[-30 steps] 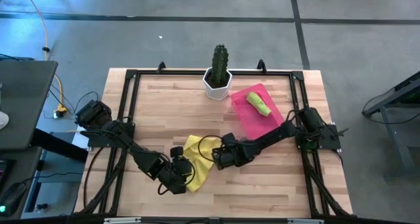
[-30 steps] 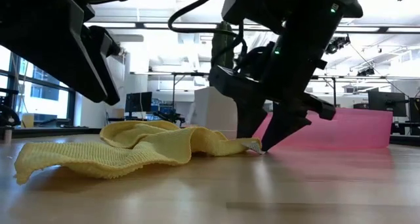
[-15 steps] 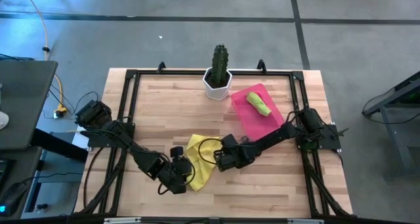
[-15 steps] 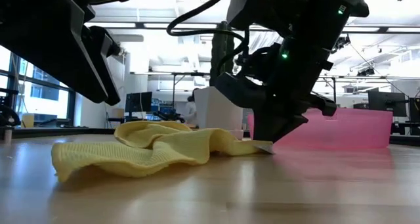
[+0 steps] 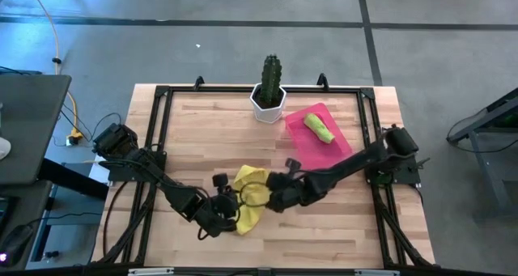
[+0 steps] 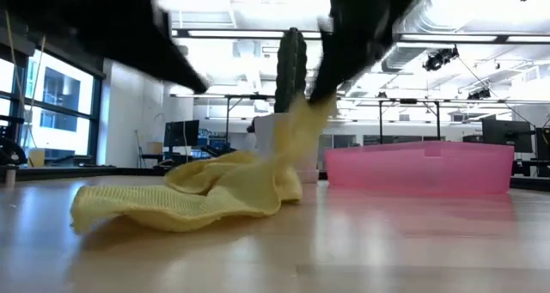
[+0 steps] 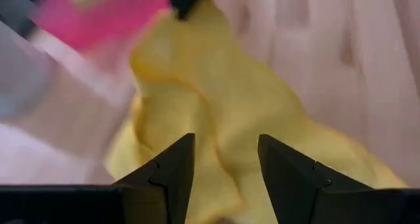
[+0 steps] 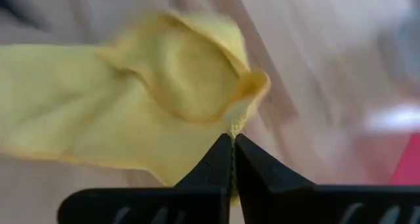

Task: Roll microfiber towels into tight, uniform cylinder then place into a basket
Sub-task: Fold the yellow towel

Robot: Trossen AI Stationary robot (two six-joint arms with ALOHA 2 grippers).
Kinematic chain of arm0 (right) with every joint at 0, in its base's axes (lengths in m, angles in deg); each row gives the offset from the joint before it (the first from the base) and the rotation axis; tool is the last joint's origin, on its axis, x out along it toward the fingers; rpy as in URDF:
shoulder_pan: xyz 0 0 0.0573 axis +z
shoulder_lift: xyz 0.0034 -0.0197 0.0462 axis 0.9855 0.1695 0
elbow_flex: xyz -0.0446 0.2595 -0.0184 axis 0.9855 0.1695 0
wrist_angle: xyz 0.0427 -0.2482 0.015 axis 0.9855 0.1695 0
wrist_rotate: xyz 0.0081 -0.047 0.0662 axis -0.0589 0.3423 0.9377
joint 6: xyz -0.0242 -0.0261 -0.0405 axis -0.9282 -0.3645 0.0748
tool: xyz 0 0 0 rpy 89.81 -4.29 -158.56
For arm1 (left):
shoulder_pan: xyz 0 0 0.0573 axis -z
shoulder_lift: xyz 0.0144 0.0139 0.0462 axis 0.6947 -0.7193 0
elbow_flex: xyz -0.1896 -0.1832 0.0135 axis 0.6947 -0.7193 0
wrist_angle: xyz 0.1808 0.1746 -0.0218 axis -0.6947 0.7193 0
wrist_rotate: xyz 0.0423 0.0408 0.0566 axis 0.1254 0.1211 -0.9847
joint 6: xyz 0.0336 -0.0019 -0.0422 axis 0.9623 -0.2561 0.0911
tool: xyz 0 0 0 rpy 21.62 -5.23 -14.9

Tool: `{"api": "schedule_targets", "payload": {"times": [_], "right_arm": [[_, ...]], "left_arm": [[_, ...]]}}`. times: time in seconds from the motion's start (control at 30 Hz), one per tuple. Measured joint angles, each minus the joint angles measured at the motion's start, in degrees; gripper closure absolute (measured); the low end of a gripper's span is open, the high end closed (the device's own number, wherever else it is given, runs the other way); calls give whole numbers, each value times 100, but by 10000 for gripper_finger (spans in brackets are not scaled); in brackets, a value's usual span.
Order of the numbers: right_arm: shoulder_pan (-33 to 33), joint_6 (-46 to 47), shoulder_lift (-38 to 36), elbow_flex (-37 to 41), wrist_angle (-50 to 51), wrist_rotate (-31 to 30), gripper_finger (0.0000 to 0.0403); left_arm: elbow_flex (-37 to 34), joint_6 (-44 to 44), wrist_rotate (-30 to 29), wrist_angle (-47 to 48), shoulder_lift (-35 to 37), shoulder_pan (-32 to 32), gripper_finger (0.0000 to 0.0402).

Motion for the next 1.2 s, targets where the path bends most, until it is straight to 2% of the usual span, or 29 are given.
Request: {"api": "schedule_targets", "payload": {"times": [0.23, 0.4, 0.53, 0.7, 0.9, 1.2], "right_arm": [[250, -2277, -85, -978, 41, -227, 403], [402, -3447, -84, -1582, 151, -266, 403], [517, -4247, -86, -1949, 267, -252, 403], [656, -4746, -89, -2403, 651, -450, 403], [722, -4631, -89, -2851, 1268, -855, 403], [718, -4494, -91, -2929, 1337, -922, 403]], "left_arm": [[0, 1374, -1388, -1616, 0, -2, 243], [2, 2380, -1561, -2598, 0, -65, 243], [2, 2465, -1662, -2766, 0, -170, 243], [2, 1913, -1702, -2486, 0, -201, 243], [0, 944, -1659, -1769, 0, -68, 243], [0, -633, -787, -543, 0, -26, 243]]}}
